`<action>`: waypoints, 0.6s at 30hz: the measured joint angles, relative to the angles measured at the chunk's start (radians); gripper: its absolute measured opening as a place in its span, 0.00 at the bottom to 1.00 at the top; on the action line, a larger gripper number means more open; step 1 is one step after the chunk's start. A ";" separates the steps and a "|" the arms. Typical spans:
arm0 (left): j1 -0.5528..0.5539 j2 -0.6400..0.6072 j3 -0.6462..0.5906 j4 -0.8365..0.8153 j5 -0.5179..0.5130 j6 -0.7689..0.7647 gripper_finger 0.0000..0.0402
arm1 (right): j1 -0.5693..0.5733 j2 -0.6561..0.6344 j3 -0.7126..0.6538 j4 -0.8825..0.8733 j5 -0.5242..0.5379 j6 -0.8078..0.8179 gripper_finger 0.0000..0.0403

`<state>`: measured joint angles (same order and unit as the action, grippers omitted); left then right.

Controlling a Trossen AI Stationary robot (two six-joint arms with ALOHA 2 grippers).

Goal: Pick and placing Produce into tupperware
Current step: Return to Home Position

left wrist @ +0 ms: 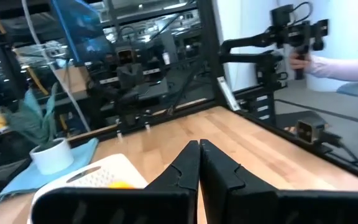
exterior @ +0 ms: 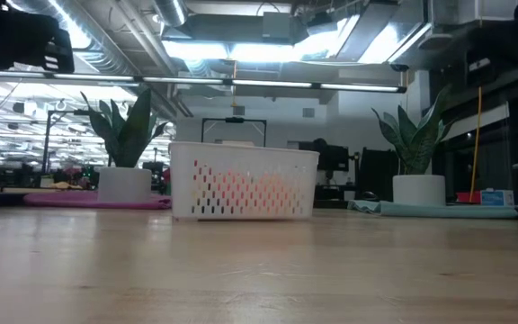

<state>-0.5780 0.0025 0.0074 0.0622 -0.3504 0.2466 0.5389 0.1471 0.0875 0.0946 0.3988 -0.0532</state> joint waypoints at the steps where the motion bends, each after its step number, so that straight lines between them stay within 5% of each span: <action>1: 0.015 0.000 0.000 -0.002 0.004 0.000 0.01 | -0.004 0.001 -0.010 0.013 0.000 0.000 0.03; 18: 0.376 0.003 0.000 -0.026 0.188 -0.040 0.01 | -0.137 0.002 -0.081 0.148 -0.061 -0.038 0.03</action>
<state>-0.2022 0.0054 0.0078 0.0363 -0.1623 0.2070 0.4024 0.1490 0.0067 0.2429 0.3378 -0.0907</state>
